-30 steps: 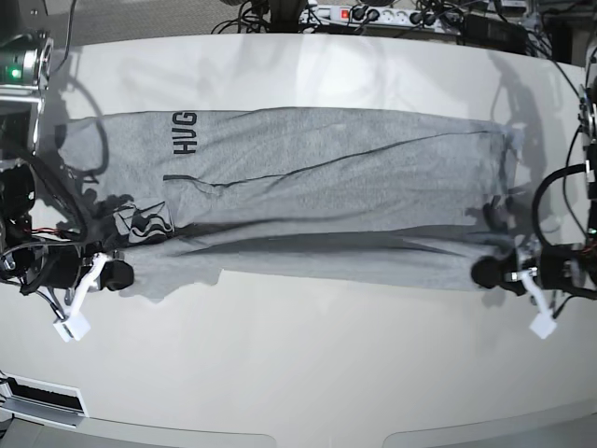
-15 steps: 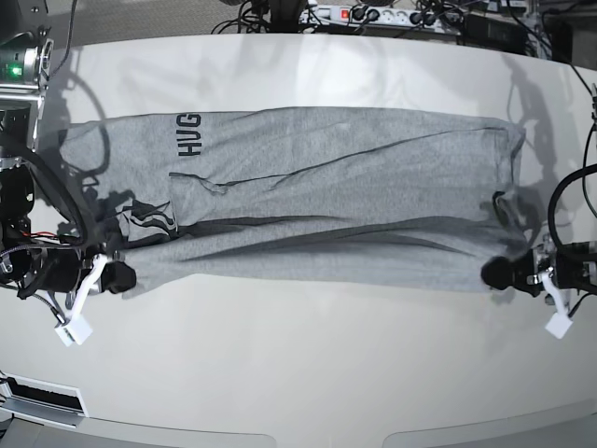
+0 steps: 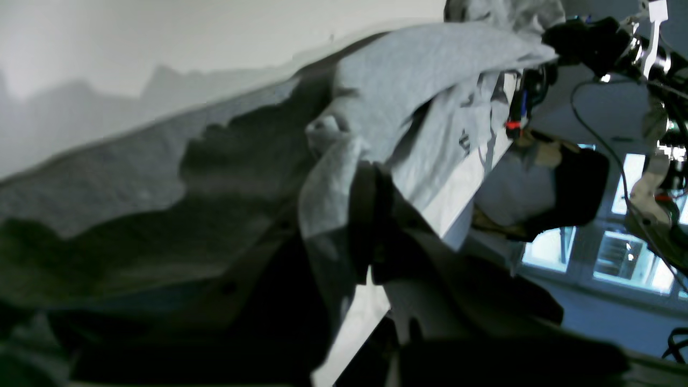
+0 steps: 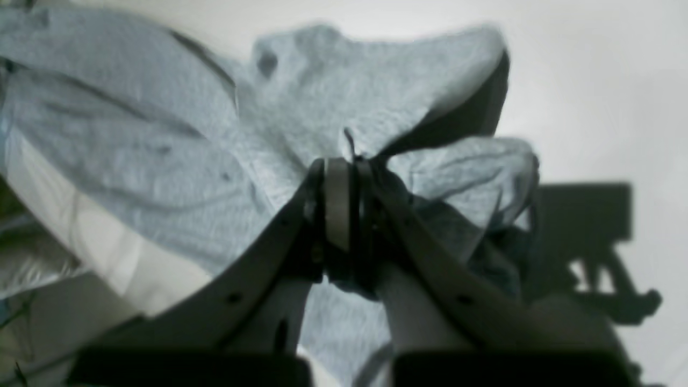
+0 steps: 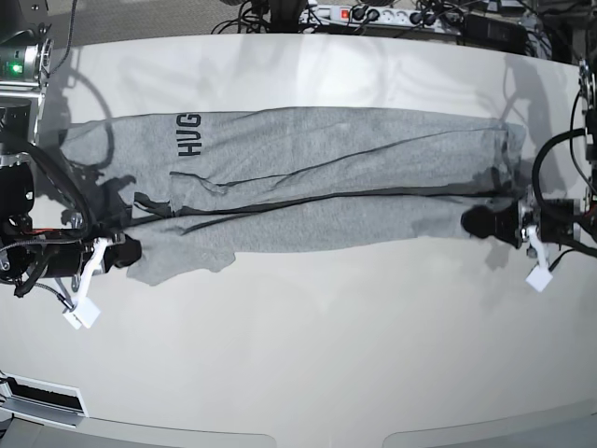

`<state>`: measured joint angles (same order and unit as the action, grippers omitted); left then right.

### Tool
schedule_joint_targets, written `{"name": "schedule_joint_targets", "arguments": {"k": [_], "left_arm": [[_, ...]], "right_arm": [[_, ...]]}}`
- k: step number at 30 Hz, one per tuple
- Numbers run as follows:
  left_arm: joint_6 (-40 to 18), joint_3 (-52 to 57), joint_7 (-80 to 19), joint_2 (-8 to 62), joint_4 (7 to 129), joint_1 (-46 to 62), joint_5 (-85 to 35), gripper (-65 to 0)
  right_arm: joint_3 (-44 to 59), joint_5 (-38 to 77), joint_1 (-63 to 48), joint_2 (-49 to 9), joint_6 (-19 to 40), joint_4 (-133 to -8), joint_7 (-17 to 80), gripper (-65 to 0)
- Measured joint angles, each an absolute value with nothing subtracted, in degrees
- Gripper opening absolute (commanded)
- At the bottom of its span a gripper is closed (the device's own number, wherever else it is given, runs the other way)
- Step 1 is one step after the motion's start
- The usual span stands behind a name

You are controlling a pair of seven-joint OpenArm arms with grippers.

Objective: Layout the t-shirt on the table in an organized manner, then fold the t-shirt properly
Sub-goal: 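Lift the hem edge and fold it over toward the collar, then release the hem and regrasp the folded edge with both grippers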

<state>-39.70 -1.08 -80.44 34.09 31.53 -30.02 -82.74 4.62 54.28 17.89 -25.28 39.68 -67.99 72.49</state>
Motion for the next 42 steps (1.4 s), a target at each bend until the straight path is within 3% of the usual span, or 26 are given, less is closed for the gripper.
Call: {"name": "schedule_joint_targets", "arguments": {"k": [7, 26, 27, 30, 32, 42], "left_arm": [[-39.7, -1.1, -80.0, 40.2, 32.9, -30.5, -84.1, -65.0], [-39.7, -1.1, -80.0, 38.4, 33.1, -20.0, -84.0, -65.0], [-39.7, -1.1, -80.0, 38.4, 33.1, -19.5, -84.0, -63.5], [-39.7, -1.1, -80.0, 38.5, 33.1, -18.7, -84.0, -40.9], [-39.7, -1.1, -79.5, 38.5, 33.1, -18.1, -84.1, -30.9], [-39.7, -1.1, -76.3, 38.5, 33.1, -15.9, -84.1, -29.8]], "right_arm": [[4.6, 55.2, 17.9, -27.2, 39.7, -68.0, 73.1, -65.0], [4.6, 54.5, 12.3, -27.3, 39.7, -68.0, 73.3, -65.0], [4.6, 54.5, 12.3, -27.3, 39.7, -68.0, 73.3, -64.4], [4.6, 53.3, 12.3, -27.2, 39.7, -68.0, 73.2, -43.6], [4.6, 50.5, 12.6, -27.3, 39.7, -68.0, 73.3, -33.3], [4.6, 56.0, 17.2, -30.6, 39.7, -68.0, 65.3, -32.9]]}}
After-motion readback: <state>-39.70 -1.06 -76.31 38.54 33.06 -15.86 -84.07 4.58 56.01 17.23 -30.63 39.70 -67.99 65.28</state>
